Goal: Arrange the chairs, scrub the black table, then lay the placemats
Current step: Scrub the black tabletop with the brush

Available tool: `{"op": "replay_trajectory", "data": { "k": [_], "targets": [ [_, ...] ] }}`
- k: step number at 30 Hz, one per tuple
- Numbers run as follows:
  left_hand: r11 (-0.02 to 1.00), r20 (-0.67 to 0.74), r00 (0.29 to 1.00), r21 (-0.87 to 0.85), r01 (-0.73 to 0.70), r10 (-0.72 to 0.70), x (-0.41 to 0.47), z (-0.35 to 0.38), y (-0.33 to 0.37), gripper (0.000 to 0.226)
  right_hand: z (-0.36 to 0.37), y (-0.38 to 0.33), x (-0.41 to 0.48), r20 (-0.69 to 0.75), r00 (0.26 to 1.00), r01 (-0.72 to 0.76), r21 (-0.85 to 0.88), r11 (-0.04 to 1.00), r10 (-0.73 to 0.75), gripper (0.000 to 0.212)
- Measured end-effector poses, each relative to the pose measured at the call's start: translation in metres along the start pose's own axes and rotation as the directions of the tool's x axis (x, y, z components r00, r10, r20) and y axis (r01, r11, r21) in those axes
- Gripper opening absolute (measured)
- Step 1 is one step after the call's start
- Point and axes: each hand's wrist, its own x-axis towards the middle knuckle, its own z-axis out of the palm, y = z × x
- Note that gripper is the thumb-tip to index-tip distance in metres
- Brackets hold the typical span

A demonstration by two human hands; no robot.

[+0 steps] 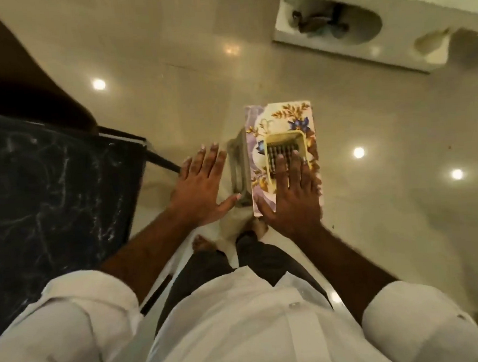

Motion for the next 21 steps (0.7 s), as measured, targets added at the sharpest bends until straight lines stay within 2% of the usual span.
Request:
{"op": "replay_trajectory", "data": {
  "k": [3,5,8,12,15,19,21],
  "targets": [
    [0.991,0.114,0.984,0.016,-0.136,0.134,0.065,0.012,0.03,0.112,0.032,0.037,0.018,0.023,0.991,-0.131,0.047,0.99,0.13,0.102],
    [0.976,0.136,0.968,0.035,-0.217,0.211,0.1,0.026,0.044,0.11,0.051,0.054,0.029,0.057,0.98,-0.196,0.048,0.979,0.193,0.101],
    [0.945,0.208,0.932,0.07,-0.318,0.298,0.152,0.057,0.058,0.102,0.083,0.078,0.048,0.159,0.943,-0.306,0.069,0.95,0.292,0.098],
    [0.883,0.304,0.86,0.104,-0.458,0.41,0.211,0.102,0.07,0.088,0.129,0.101,0.067,0.248,0.901,-0.397,0.139,0.907,0.357,0.083],
    [0.858,0.353,0.842,0.166,-0.485,0.408,0.242,0.132,0.08,0.077,0.15,0.101,0.08,0.342,0.871,-0.447,0.248,0.86,0.354,0.068],
    [0.862,0.368,0.858,0.221,-0.456,0.359,0.278,0.155,0.097,0.079,0.187,0.103,0.093,0.3,0.874,-0.477,0.387,0.789,0.382,0.062],
    [0.865,0.382,0.862,0.238,-0.442,0.335,0.294,0.161,0.1,0.082,0.199,0.104,0.1,0.347,0.85,-0.516,0.395,0.76,0.397,0.06]
  ]
}}
